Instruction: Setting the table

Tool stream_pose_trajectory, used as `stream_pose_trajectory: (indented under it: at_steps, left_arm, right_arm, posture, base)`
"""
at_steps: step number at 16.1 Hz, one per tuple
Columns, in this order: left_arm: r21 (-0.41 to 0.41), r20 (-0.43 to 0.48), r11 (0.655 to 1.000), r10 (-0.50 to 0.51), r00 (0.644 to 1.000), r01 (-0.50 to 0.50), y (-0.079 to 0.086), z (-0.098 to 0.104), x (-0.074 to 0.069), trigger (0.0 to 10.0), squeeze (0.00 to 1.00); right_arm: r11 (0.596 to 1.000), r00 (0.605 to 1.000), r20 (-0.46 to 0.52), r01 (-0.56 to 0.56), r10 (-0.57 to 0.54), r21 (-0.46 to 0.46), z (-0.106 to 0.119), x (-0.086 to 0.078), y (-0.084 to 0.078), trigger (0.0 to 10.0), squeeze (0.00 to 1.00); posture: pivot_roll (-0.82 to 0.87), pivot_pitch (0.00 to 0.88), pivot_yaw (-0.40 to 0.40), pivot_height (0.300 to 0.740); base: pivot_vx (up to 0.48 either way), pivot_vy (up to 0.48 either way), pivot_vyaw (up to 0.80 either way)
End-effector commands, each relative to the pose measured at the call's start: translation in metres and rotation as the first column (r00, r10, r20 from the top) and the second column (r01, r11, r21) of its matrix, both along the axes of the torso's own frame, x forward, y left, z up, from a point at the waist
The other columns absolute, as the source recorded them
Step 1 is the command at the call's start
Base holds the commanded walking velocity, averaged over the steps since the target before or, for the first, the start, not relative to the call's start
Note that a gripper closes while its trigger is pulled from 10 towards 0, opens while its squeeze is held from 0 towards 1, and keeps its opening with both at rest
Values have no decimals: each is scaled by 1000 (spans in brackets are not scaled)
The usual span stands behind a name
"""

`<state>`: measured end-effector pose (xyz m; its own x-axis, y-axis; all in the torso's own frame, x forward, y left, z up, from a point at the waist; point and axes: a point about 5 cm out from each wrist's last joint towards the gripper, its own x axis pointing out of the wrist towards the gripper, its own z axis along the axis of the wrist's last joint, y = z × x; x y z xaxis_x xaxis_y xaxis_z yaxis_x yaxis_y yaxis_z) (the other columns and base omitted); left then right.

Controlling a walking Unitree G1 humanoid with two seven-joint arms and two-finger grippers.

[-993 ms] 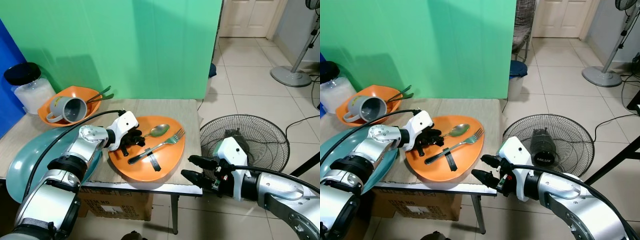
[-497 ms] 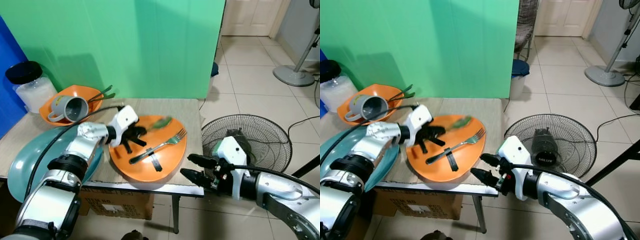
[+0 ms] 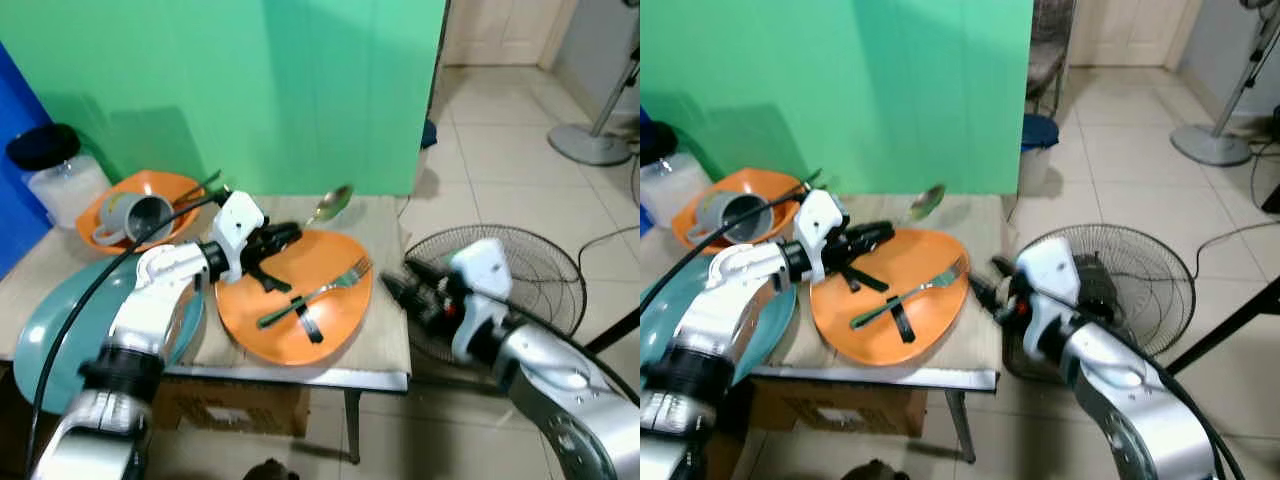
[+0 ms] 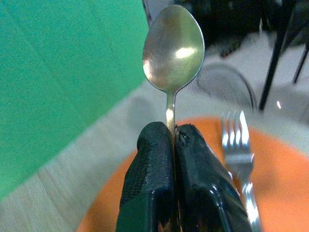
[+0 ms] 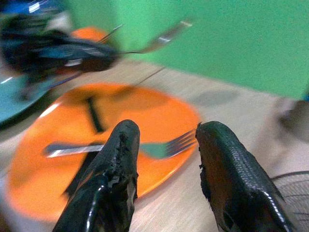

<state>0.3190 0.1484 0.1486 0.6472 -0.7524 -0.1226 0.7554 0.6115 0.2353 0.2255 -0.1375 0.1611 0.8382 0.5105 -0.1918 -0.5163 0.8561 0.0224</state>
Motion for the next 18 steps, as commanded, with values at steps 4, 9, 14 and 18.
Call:
stream_pose_trajectory:
  at_steps: [4,9,14,18]
  left_arm:
    - [-114,121,989,108,987,-94,-17,21,-33,0,0]
    - [-158,133,967,222,966,-200,-40,21,-57,10000,0]
    - [-136,118,947,306,945,-290,-43,15,-62,10000,0]
    - [-116,120,938,339,933,-326,-43,14,-63,10000,0]
  right_arm:
    - [987,989,17,146,-148,62,-4,1,1,10000,0]
    - [952,952,8,305,-305,35,-14,2,1,10000,0]
    - [903,901,55,428,-430,37,-9,1,-14,10000,0]
    - [891,888,74,454,-455,32,-7,0,-15,10000,0]
  posture:
    - [65,0,91,740]
    - [78,0,88,740]
    - [59,0,99,740]
    - [56,0,103,740]
  base:
    - [0,0,0]
    - [0,0,-160]
    - [0,0,0]
    - [0,0,-400]
